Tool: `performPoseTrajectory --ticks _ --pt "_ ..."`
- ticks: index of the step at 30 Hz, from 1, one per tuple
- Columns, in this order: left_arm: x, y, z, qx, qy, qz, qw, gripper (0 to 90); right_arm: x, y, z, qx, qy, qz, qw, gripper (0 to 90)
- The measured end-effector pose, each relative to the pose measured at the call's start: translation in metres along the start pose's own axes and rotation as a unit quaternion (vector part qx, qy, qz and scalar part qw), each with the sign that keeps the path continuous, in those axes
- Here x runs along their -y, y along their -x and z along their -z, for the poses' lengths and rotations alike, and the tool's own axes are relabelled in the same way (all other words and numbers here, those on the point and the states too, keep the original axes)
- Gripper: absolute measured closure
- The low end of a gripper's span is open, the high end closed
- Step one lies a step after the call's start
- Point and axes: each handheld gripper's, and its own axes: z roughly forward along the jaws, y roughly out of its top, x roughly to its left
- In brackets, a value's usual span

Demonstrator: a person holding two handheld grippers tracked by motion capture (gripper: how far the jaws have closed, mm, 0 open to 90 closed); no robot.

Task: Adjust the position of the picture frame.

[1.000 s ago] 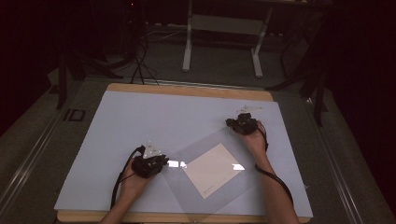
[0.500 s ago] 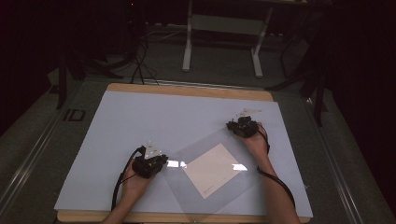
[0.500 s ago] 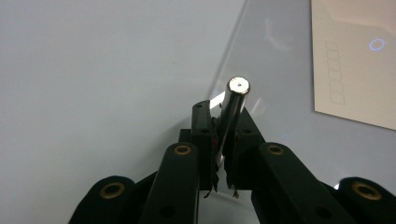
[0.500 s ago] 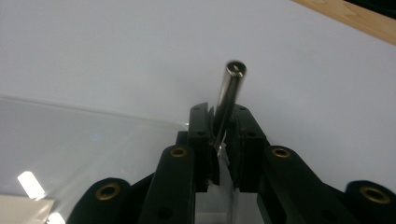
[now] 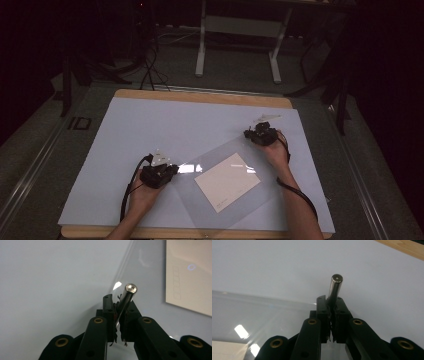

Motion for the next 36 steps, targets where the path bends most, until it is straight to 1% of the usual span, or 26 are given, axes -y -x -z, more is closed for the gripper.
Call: performPoseTrajectory --ticks 2,4,6,8,9,10,11,12,13,14,17,18,19,21,22,23,24,26,29,30,31,32,34,35,36 --pt "-0.002 -0.006 0.004 -0.002 0.004 0.010 0.9999 83.3 -0.003 -0.002 0.004 -0.007 -0.009 0.001 0.9999 85.9" --pt "-0.005 -0.013 0.008 -0.011 0.010 0.019 0.9997 82.9 -0.007 -0.006 0.007 -0.011 -0.017 0.001 0.9998 85.8" --pt "-0.012 -0.024 0.013 -0.017 0.020 0.031 0.9992 82.4 -0.010 -0.008 0.010 -0.016 -0.017 -0.002 0.9997 85.7" --pt "-0.019 -0.032 0.014 -0.022 0.025 0.034 0.9989 82.0 -0.012 -0.010 0.014 -0.019 -0.015 -0.005 0.9997 85.7" --pt "-0.025 -0.041 0.014 -0.009 0.020 0.038 0.9990 81.6 -0.013 -0.010 0.015 -0.020 -0.014 -0.006 0.9997 85.6" --pt "-0.030 -0.047 0.013 -0.001 0.016 0.033 0.9993 80.9 -0.014 -0.011 0.017 -0.017 -0.013 -0.012 0.9997 85.6" --pt "-0.034 -0.051 0.011 0.000 0.013 0.030 0.9995 80.9 -0.014 -0.012 0.018 -0.013 -0.014 -0.018 0.9996 85.6" --pt "-0.041 -0.058 0.009 0.002 0.007 0.030 0.9995 81.0 -0.014 -0.012 0.019 -0.013 -0.016 -0.023 0.9995 85.5" --pt "-0.046 -0.062 0.007 0.002 0.005 0.030 0.9995 80.9 -0.013 -0.012 0.019 -0.010 -0.019 -0.033 0.9992 85.6" --pt "-0.051 -0.068 0.004 0.001 0.003 0.032 0.9995 80.9 -0.012 -0.012 0.019 -0.007 -0.020 -0.036 0.9991 85.6" --pt "-0.066 -0.086 -0.006 -0.001 -0.001 0.040 0.9992 80.8 -0.009 -0.011 0.017 -0.009 -0.024 -0.059 0.9979 85.5" --pt "-0.072 -0.093 -0.011 -0.006 -0.005 0.046 0.9989 80.8 -0.008 -0.012 0.016 -0.008 -0.024 -0.063 0.9977 85.5" --pt "-0.075 -0.098 -0.014 -0.007 -0.011 0.048 0.9988 80.8 -0.007 -0.013 0.016 -0.010 -0.026 -0.067 0.9974 85.3" --pt "-0.081 -0.111 -0.025 -0.006 -0.024 0.056 0.9981 81.0 -0.007 -0.016 0.015 -0.008 -0.029 -0.068 0.9972 85.2" --pt "-0.083 -0.115 -0.028 -0.006 -0.026 0.061 0.9978 81.1 -0.007 -0.017 0.015 -0.008 -0.029 -0.072 0.9969 85.1" --pt "-0.084 -0.120 -0.032 -0.005 -0.026 0.069 0.9972 81.0 -0.007 -0.018 0.014 -0.008 -0.028 -0.072 0.9970 84.8" --pt "-0.085 -0.125 -0.038 -0.007 -0.030 0.078 0.9964 81.0 -0.007 -0.018 0.013 -0.010 -0.026 -0.076 0.9967 84.5" --pt "-0.085 -0.129 -0.046 -0.007 -0.032 0.091 0.9953 81.0 -0.009 -0.017 0.011 -0.010 -0.026 -0.077 0.9967 84.1" --pt "-0.080 -0.131 -0.058 -0.010 -0.042 0.107 0.9933 81.0 -0.011 -0.013 0.009 -0.002 -0.026 -0.080 0.9965 83.2" --pt "-0.077 -0.131 -0.063 -0.016 -0.048 0.108 0.9929 81.1 -0.012 -0.014 0.007 0.008 -0.030 -0.075 0.9967 83.3" --pt "-0.075 -0.132 -0.065 -0.017 -0.050 0.114 0.9920 81.5 -0.013 -0.014 0.003 0.015 -0.042 -0.067 0.9968 84.0" --pt "-0.075 -0.133 -0.066 -0.014 -0.044 0.119 0.9918 81.3 -0.012 -0.014 0.000 0.018 -0.044 -0.069 0.9965 84.1" --pt "-0.076 -0.130 -0.067 -0.026 -0.047 0.107 0.9928 81.1 -0.008 -0.011 -0.006 0.016 -0.045 -0.082 0.9955 84.1" --pt "-0.077 -0.129 -0.067 -0.031 -0.050 0.101 0.9932 81.5 -0.007 -0.011 -0.007 0.015 -0.041 -0.085 0.9954 83.8" --pt "-0.076 -0.128 -0.066 -0.030 -0.049 0.105 0.9928 81.6 -0.005 -0.010 -0.007 0.012 -0.036 -0.089 0.9953 83.6"
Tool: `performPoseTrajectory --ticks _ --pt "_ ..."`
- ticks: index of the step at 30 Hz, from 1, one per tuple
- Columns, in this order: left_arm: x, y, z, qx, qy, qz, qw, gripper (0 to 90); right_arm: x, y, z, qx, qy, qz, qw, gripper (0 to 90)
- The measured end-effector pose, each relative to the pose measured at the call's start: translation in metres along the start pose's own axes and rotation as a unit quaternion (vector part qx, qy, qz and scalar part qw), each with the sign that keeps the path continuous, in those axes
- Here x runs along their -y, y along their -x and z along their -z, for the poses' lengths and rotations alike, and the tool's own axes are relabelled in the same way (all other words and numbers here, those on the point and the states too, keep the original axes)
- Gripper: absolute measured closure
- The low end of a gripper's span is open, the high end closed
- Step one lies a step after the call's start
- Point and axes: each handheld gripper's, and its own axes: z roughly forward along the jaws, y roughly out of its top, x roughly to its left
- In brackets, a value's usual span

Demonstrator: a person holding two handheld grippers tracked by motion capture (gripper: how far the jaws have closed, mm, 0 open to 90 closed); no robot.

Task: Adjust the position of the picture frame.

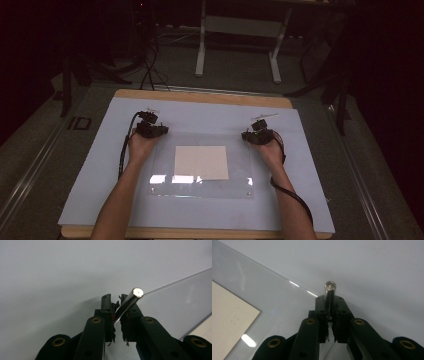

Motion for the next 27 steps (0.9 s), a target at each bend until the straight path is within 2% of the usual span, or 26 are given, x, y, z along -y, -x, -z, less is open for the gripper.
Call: performPoseTrajectory --ticks 7,13,17,21,22,25,27 --pt "0.004 0.002 0.002 0.003 0.004 0.000 1.0000 81.4 -0.002 0.001 0.000 0.001 0.001 0.007 1.0000 83.6" --pt "0.005 0.001 0.002 0.005 0.005 0.002 1.0000 80.9 0.002 0.005 -0.002 -0.014 0.009 -0.006 0.9998 82.1" --pt "0.006 -0.001 0.002 0.015 0.011 0.013 0.9997 79.8 0.004 0.003 -0.003 -0.005 0.015 0.009 0.9998 82.7" --pt "0.007 0.000 0.002 0.010 0.016 0.017 0.9997 78.3 0.004 0.004 -0.003 -0.010 0.017 0.009 0.9998 82.4" --pt "0.008 0.000 0.002 0.015 0.019 0.020 0.9995 78.3 0.004 0.005 -0.003 -0.011 0.018 0.010 0.9997 82.3" --pt "0.009 -0.001 0.003 0.022 0.023 0.021 0.9993 74.1 0.005 0.005 -0.003 -0.012 0.020 0.009 0.9997 82.2" --pt "0.012 -0.001 0.010 0.018 0.036 0.009 0.9991 68.5 0.005 0.002 -0.002 -0.002 0.020 0.011 0.9997 81.2"
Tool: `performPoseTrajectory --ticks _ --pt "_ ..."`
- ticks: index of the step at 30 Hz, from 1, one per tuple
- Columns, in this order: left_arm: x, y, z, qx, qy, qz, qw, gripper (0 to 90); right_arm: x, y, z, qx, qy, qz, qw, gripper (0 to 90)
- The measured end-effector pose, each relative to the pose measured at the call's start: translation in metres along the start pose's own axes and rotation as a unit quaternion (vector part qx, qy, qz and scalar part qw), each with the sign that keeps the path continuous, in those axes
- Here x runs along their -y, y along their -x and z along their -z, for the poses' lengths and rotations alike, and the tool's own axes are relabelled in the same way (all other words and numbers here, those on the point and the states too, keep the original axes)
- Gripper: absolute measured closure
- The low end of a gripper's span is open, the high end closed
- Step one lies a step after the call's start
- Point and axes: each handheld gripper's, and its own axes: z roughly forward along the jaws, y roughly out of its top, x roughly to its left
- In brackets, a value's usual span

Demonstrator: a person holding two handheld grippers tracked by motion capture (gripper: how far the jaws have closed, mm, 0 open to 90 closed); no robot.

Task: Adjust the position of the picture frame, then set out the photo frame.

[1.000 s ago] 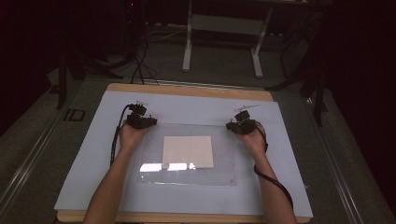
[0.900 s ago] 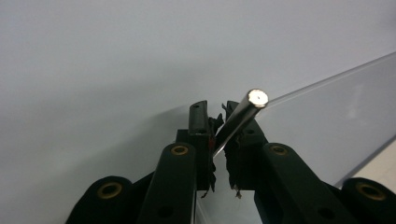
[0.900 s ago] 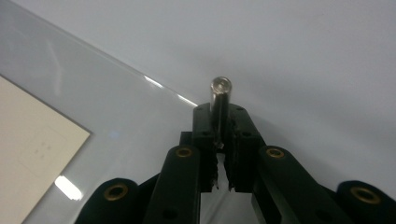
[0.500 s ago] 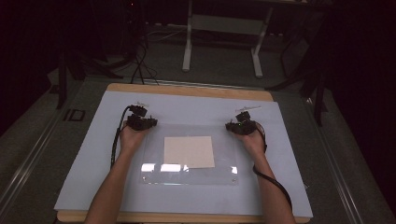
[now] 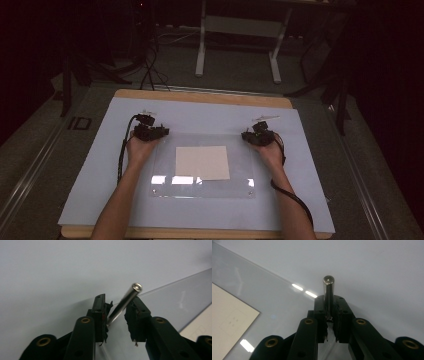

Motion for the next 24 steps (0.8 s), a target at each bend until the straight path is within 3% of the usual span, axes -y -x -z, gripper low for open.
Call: performPoseTrajectory --ticks 3,5,11,14,22,24 --pt "0.000 -0.001 0.006 0.000 0.013 0.000 0.9999 66.6 0.000 -0.001 0.002 0.000 0.004 0.006 1.0000 78.9" --pt "0.001 -0.002 0.015 0.001 0.035 0.004 0.9994 64.3 -0.002 -0.003 0.010 0.005 0.023 0.015 0.9996 74.7" --pt "0.003 -0.003 0.024 0.006 0.052 0.004 0.9986 63.0 -0.006 -0.007 0.024 0.006 0.058 0.033 0.9977 72.5" --pt "0.005 0.001 0.028 0.009 0.061 -0.009 0.9980 60.2 -0.006 -0.011 0.029 0.014 0.075 0.043 0.9962 73.6" --pt "0.007 0.004 0.029 0.012 0.073 -0.011 0.9972 59.4 -0.003 -0.011 0.029 0.022 0.085 0.044 0.9952 77.1" --pt "0.008 0.006 0.029 0.011 0.074 -0.015 0.9971 62.9 -0.002 -0.010 0.028 0.024 0.084 0.038 0.9955 82.5"
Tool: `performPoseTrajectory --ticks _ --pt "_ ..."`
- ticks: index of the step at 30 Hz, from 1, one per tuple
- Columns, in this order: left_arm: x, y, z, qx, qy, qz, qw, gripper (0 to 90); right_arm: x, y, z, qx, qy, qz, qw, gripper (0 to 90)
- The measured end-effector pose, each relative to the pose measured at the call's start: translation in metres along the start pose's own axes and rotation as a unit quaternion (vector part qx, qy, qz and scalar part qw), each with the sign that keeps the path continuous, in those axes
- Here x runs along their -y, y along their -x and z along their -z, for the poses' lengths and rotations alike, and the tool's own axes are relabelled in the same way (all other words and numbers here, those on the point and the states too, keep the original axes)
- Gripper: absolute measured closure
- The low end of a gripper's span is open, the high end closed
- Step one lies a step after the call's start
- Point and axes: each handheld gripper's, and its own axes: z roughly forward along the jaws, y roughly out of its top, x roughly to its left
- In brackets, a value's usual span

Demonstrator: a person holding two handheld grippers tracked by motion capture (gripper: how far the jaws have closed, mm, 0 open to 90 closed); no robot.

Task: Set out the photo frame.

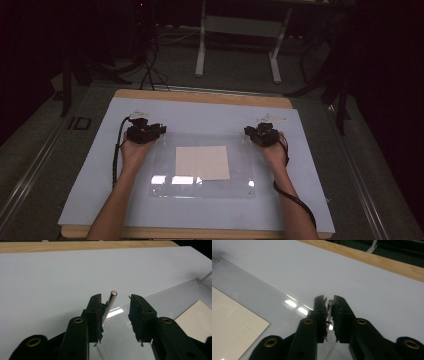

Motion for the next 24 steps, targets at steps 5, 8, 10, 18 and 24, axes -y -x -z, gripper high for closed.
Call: performPoseTrajectory --ticks 5,8,10,18,24 --pt "0.0019 0.0010 -0.0001 -0.003 0.009 -0.007 0.9999 65.7 0.0028 0.0013 -0.0013 0.000 -0.002 -0.006 1.0000 84.6" --pt "0.0030 0.0012 -0.0010 -0.011 0.013 -0.010 0.9998 69.0 0.0045 0.0011 -0.0017 -0.001 0.004 -0.009 0.9999 85.1" --pt "0.0031 0.0018 -0.0008 -0.011 0.021 -0.015 0.9996 69.7 0.0044 0.0012 -0.0018 -0.001 0.003 -0.009 1.0000 85.2" --pt "0.0004 0.0026 -0.0049 -0.018 0.026 -0.029 0.9991 74.9 0.0052 0.0019 -0.0022 -0.001 0.005 -0.013 0.9999 85.1" --pt "0.0068 -0.0010 -0.0058 -0.019 0.026 -0.031 0.9990 81.7 0.0057 0.0026 -0.0027 -0.004 0.007 -0.015 0.9999 85.1"
